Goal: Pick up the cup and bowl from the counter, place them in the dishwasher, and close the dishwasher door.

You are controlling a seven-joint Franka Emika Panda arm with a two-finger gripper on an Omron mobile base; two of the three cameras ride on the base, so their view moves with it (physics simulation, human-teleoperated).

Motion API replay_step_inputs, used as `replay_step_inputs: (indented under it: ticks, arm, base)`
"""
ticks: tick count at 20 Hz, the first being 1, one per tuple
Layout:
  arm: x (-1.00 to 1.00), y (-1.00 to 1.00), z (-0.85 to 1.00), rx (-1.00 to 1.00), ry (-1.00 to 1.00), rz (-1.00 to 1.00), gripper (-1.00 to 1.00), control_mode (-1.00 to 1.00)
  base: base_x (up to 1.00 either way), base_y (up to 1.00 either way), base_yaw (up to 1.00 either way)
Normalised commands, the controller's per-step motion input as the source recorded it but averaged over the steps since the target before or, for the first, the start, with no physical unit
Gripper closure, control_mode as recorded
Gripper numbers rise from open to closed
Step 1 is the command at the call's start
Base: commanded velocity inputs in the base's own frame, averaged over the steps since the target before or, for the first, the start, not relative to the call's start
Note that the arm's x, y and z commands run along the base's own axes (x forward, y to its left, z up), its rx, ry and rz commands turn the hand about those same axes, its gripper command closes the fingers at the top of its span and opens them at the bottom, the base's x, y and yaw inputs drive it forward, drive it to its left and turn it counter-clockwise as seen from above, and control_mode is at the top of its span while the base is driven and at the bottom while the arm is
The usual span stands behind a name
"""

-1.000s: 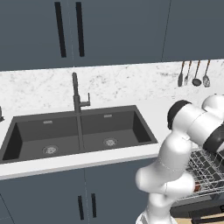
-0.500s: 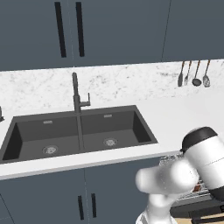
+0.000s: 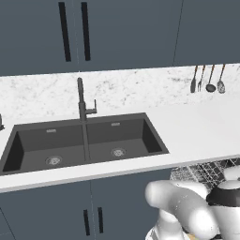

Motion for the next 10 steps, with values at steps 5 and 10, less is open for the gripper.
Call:
replay_step_inputs:
  ticks: [5, 10]
  arm:
    - [0.48, 0.00, -0.34, -0.02, 0.00, 0.00, 1.00, -1.00]
    - [0.16, -0.26, -0.31, 0.00, 0.00, 0.00, 1.00, -1.00]
  base:
    - [0.00, 0.00, 0.00]
    - [0.00, 0.00, 0.00]
